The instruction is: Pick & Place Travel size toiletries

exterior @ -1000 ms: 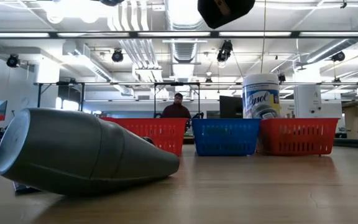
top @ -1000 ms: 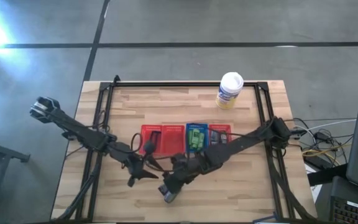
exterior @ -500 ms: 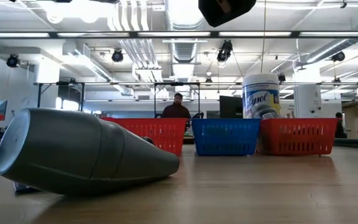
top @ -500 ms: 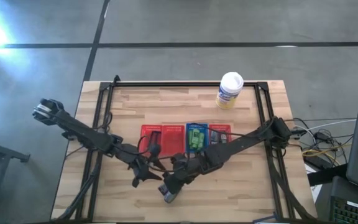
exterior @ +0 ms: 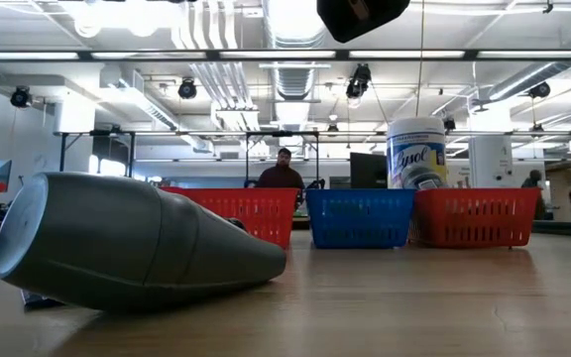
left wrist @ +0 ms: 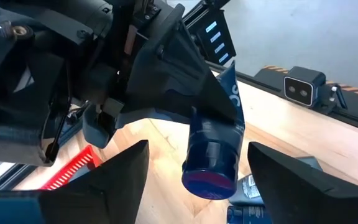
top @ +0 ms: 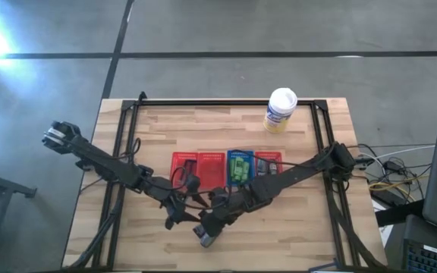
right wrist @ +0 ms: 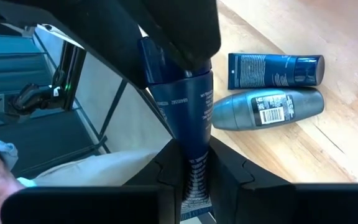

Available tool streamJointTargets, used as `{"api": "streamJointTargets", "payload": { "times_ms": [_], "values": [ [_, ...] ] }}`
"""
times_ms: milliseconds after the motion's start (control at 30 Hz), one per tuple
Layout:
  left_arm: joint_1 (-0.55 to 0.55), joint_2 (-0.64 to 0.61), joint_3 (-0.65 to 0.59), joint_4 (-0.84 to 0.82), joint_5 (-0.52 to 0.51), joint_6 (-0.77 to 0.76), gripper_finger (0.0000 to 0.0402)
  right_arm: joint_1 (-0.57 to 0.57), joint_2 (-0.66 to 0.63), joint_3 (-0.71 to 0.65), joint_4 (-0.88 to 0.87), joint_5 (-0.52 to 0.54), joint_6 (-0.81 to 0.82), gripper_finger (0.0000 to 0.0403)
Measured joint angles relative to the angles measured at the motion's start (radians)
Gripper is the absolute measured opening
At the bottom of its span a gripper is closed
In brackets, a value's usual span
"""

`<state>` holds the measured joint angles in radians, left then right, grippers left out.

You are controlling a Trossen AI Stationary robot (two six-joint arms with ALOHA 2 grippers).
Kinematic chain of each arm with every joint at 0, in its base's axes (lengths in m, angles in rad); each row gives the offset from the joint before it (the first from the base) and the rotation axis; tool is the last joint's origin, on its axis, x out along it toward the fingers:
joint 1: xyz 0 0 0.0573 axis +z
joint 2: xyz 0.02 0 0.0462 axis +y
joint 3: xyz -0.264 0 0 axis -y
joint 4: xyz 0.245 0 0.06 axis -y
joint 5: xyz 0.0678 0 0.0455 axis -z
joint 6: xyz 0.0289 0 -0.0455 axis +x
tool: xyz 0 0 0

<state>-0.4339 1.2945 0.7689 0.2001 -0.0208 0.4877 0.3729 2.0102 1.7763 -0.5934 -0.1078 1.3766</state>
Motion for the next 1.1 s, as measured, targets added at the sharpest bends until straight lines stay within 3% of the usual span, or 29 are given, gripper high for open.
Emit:
{"api": "streamJointTargets", "payload": {
  "times_ms": [667,833,1100],
  "values": [
    [-0.001,0.0,-0.003,-0.018,0.005,-0.015,0.0175,-0.011,0.0,0.0,-0.002,0.025,-0.027,0.0039],
    [-0.001,-0.001,-0.003,-0.028,0.005,-0.022,0.015,-0.013,0.0,0.0,-0.006,0.03,-0.027,0.0053],
    [-0.001,-0.002,-0.003,-0.088,0.001,-0.108,0.0103,-0.019,0.0,0.0,-0.014,0.063,-0.026,0.0058]
  ]
}}
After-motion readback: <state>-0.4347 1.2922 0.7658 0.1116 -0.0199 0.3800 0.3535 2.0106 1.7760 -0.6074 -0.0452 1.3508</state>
